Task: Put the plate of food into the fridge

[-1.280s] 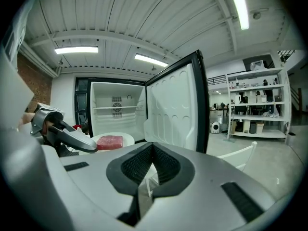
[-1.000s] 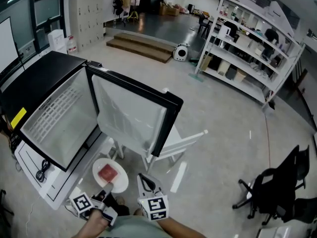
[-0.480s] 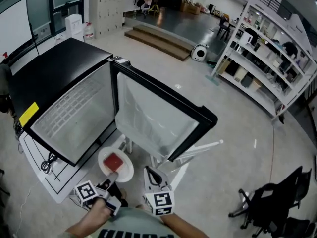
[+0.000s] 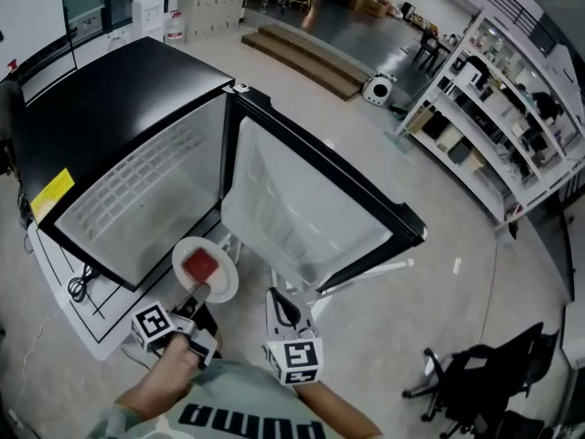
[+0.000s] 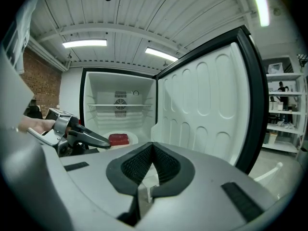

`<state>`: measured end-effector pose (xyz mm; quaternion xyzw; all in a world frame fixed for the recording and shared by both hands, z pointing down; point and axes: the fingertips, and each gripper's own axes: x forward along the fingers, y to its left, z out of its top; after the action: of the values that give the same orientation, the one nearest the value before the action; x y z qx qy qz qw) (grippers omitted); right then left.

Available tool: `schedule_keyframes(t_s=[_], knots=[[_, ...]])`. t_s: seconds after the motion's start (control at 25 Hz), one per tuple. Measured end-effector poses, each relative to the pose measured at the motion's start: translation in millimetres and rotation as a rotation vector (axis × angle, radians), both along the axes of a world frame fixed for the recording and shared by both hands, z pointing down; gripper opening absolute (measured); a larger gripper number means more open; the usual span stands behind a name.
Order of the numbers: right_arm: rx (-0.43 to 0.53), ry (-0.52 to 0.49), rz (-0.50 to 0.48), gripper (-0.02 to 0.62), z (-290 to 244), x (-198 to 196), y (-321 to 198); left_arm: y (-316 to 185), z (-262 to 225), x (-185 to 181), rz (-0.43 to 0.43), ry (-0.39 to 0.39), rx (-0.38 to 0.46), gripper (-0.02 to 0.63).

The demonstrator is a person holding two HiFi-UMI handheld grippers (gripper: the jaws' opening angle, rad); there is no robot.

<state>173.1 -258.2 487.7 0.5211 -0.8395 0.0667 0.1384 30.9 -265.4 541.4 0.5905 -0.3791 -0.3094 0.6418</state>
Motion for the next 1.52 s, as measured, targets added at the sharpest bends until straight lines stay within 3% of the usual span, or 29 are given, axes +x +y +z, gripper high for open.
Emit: schedule_keyframes(t_s=[0.96, 1.32, 1.52], knots=[[-0.026, 0.02, -0.089, 0.005, 6.8, -77.7, -73.4, -84.0, 38.5, -70.1, -0.119, -0.042, -0.056, 0.048], [-0.04, 0.009, -0.105, 0.005, 19.8, -111.5, -108.2, -118.0, 52.5, -91.7, -0.112, -0.065, -0.062, 0.048], [-0.057, 0.004, -0.138, 0.005, 23.4, -128.6, -122.6, -130.0, 57.9, -86.2, -0.097, -0.071, -0.068, 0.048]])
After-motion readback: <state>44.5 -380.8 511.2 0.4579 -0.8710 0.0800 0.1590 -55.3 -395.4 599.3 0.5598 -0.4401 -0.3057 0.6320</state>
